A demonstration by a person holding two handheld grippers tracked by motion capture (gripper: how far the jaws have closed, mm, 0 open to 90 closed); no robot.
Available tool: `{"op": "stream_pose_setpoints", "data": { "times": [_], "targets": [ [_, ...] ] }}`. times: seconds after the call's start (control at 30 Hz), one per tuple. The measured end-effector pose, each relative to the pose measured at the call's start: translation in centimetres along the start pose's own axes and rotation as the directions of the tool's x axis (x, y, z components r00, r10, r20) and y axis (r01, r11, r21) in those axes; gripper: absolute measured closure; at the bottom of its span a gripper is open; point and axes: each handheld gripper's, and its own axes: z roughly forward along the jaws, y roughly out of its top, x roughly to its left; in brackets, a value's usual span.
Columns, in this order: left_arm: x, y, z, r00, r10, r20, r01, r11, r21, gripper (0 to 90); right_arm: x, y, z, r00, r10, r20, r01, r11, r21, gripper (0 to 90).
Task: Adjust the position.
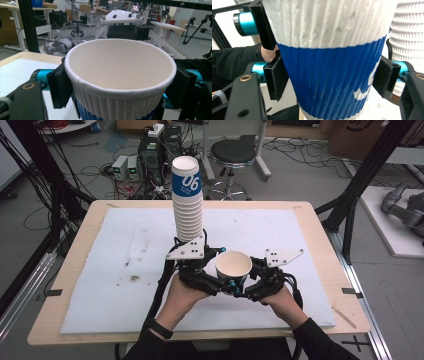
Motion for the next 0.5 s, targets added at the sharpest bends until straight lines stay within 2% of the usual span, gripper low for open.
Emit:
{"op": "stream_pose_setpoints", "data": {
  "times": [0.1, 0.17, 0.23, 0.37, 0.5],
  "targets": [
    [-0.2, 0.1, -0.2, 0.9999, 0.001, -0.013, -0.001, 0.9999, -0.011, 15.6, 0.0, 0.0, -0.1, 1.0, -0.001, -0.001, 0.001, 1.0, 0.003, 25.9],
    [-0.5, 0.2, -0.7, 0.9999, 0.005, -0.015, -0.005, 1.0, -0.006, 13.8, 0.0, 0.0, -0.2, 1.0, -0.004, -0.006, 0.004, 1.0, -0.002, 26.1],
    [-0.8, 0.1, -1.4, 0.9994, 0.008, -0.034, -0.008, 0.9999, -0.01, 10.7, 0.0, 0.2, -0.4, 0.9999, -0.011, 0.005, 0.011, 1.0, -0.01, 26.0],
    [-1.1, -0.2, -2.3, 0.9987, 0.011, -0.05, -0.012, 0.9998, -0.017, 9.8, -0.2, 0.2, -0.7, 1.0, -0.004, 0.008, 0.004, 1.0, -0.022, 26.0],
    [-1.0, -1.0, -2.8, 0.9975, -0.008, -0.071, 0.007, 0.9999, -0.013, 9.4, -0.1, 0.4, -0.9, 1.0, -0.002, 0.008, 0.002, 0.999, -0.032, 26.0]
  ]
}}
